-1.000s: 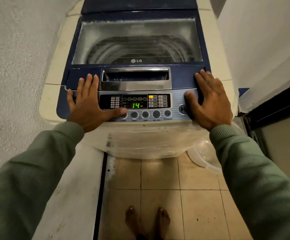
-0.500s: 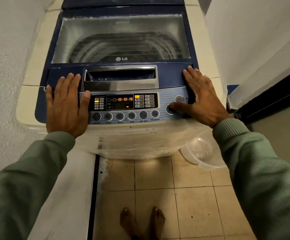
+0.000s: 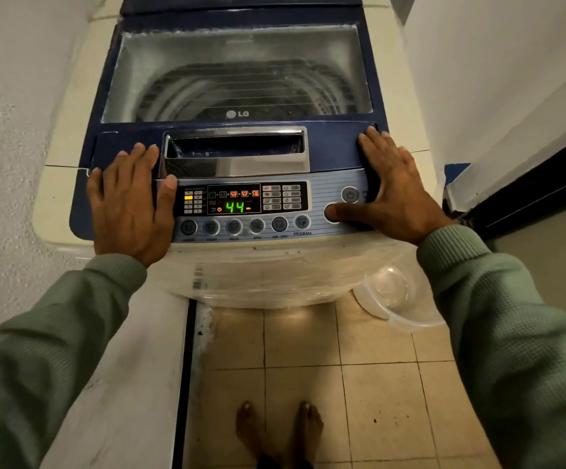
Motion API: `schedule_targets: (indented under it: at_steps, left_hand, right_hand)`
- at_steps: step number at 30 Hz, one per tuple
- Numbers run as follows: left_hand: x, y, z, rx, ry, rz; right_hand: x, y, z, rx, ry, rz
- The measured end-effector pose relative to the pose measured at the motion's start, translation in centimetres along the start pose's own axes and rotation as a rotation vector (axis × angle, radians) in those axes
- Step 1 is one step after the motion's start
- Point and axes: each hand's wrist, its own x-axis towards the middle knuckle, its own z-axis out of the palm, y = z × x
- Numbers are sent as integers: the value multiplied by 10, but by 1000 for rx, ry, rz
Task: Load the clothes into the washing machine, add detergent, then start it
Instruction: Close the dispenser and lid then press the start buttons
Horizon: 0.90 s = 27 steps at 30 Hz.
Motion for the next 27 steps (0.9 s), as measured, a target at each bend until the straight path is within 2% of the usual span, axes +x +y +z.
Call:
schedule_targets:
  at_steps: [3,6,9,17,27]
  left_hand:
    - [5,3,-1,-24,31,-11]
    - [7,1,1,-46,31,1]
    - [9,-2,2,-69,7,32]
    - [9,-2,4,-136,-23,19]
    - [12,-7,6,-165,2,16]
  right_hand:
    - [0,2,0,35,-6,19]
    - [-2,2,4,209,158,44]
    - [0,3,13,126,320,14]
    - [15,7,22,-60,393,27]
    - [14,11,22,40,468,30]
